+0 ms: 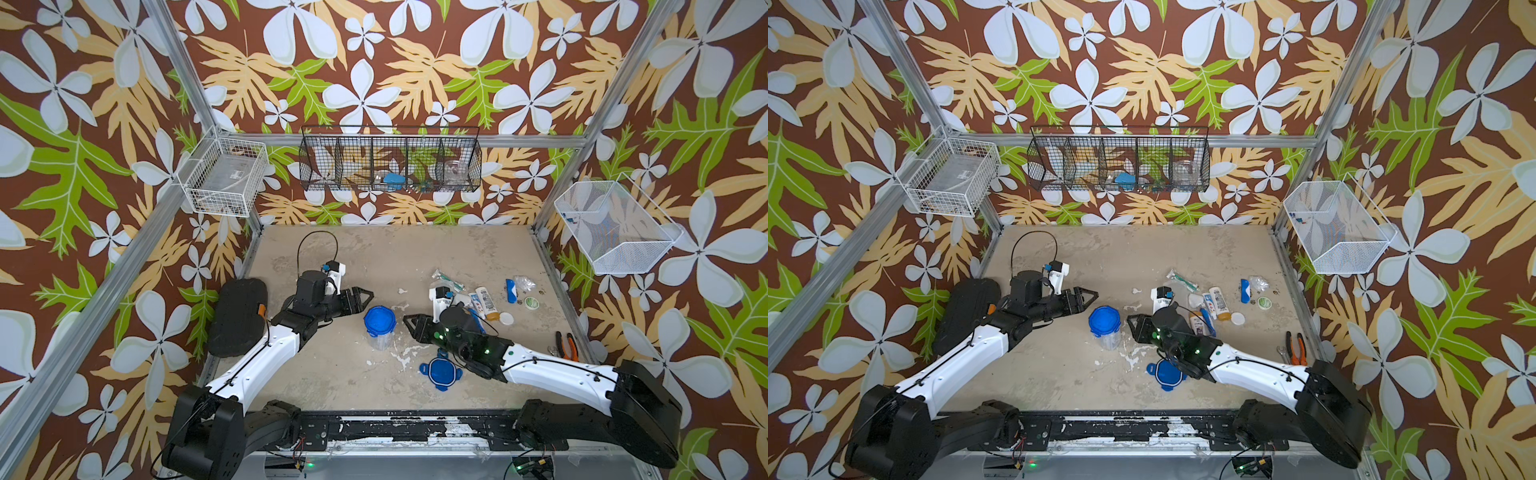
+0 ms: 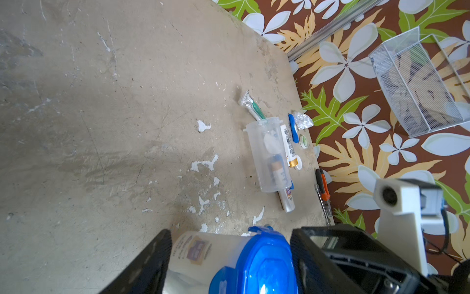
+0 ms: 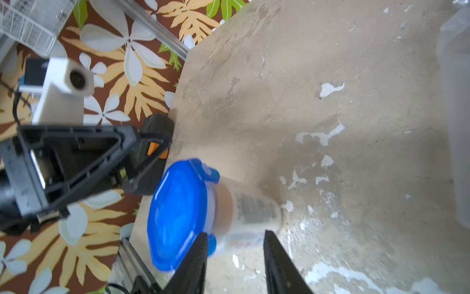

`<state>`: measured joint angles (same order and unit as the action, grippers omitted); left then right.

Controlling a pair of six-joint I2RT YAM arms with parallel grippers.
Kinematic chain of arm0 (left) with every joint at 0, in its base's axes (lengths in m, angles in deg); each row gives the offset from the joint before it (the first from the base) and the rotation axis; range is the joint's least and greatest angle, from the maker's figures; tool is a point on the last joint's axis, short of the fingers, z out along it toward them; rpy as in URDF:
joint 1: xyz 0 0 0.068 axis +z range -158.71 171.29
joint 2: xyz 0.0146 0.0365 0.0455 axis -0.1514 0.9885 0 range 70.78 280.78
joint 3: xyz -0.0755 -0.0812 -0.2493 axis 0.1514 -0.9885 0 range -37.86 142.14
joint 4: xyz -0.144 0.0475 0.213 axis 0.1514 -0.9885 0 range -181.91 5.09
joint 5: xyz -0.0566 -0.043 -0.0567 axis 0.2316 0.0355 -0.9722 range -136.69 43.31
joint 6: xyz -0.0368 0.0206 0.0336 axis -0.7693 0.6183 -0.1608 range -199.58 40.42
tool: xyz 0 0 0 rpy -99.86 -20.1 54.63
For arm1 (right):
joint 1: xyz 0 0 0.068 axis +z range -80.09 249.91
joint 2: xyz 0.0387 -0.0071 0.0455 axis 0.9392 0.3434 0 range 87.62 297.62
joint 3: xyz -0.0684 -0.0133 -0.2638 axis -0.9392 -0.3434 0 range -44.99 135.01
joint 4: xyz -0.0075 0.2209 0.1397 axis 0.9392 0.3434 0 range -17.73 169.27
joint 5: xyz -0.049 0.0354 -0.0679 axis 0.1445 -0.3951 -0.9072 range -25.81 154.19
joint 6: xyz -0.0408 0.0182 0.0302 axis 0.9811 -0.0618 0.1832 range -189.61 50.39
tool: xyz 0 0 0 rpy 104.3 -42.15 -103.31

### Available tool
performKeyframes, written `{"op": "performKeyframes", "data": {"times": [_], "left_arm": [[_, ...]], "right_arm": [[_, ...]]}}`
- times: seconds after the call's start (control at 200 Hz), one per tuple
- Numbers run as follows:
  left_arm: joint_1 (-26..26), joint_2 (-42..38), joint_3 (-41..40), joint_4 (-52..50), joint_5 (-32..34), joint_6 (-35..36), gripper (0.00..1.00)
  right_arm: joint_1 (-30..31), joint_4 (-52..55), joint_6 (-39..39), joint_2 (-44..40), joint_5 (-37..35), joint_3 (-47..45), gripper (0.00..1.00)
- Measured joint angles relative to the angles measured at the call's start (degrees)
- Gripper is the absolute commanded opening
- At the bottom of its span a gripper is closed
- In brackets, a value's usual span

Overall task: Take out toiletry kits
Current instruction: Adjust the container at the center of the board.

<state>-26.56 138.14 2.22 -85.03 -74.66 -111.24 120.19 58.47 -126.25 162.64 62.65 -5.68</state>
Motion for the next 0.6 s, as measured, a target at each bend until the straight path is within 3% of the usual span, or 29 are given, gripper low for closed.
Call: {"op": "performKeyframes", "data": {"times": [0.325,0.601], "left_arm": [[-2.7,-0.8,-2.3,-0.6,0.0,1.8,0.76],[-4.5,-1.5,-3.9,-0.9,0.3,1.9,0.75]], "right_arm": [[-2.9,12.3,3.1,13.4,4.5,16.5,0.44],[-3.0,20.6,9.1,15.4,5.0,22.1,0.55]]}}
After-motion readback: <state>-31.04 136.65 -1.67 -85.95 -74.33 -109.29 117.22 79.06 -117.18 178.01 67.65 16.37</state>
